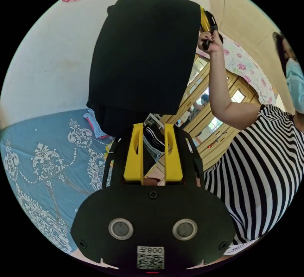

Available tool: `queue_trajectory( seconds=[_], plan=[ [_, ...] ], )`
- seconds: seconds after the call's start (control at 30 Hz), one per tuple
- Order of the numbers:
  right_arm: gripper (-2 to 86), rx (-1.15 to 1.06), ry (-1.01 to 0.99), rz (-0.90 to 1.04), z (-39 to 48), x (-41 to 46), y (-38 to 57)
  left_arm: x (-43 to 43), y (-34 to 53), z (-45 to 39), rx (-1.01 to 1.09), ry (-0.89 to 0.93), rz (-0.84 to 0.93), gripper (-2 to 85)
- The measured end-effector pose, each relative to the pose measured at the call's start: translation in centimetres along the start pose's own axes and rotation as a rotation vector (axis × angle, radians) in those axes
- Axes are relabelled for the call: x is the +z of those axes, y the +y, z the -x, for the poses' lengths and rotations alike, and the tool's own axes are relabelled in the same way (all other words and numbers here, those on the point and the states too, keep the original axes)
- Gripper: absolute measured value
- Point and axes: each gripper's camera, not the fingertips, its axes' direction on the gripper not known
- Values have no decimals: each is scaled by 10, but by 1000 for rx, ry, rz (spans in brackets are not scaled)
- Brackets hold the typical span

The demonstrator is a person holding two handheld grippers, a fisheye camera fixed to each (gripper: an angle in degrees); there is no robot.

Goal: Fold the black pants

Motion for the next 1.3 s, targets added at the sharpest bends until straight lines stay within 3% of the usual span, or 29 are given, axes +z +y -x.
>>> queue_trajectory(
  seconds=[0.17,0.37,0.53,0.73,1.07,1.17,1.3],
  plan=[
    [5,-29,-31,-6,1,39,18,54,-33,-43,-22,-67,32,132],
    [5,-44,-82,-45,-8,72,41,112,-82,-93,5,-397,75,165],
    [5,-32,-134,-68,-26,101,70,139,-116,-113,-72,-645,97,84],
    [5,-38,-108,-37,-52,130,107,100,-119,-117,-283,-535,-53,40],
    [6,81,-18,13,-142,160,172,-4,-106,-183,-328,-273,-258,37],
    [8,118,-36,102,-172,189,198,-26,-114,-210,-295,-181,-310,37],
    [14,104,-30,336,-196,245,249,-42,-155,-253,-187,-193,-272,36]
  ],
)
